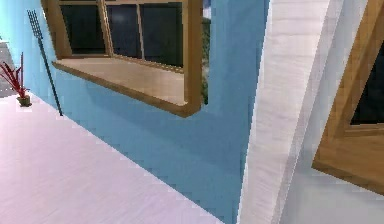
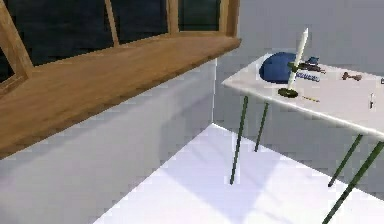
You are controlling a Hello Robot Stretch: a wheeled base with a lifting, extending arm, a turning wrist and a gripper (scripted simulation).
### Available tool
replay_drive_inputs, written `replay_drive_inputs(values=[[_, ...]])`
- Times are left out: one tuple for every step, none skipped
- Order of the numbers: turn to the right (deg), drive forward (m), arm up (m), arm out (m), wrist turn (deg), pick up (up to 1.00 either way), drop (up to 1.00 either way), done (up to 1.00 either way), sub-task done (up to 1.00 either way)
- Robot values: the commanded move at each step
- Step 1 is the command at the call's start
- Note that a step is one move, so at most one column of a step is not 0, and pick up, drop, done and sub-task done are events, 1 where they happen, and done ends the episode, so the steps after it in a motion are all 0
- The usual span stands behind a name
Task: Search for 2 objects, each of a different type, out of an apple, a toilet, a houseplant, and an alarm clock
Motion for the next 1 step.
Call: replay_drive_inputs(values=[[-45.0, 0.00, 0.00, 0.00, 0.0, 0.00, 0.00, 0.00, 0.00]])
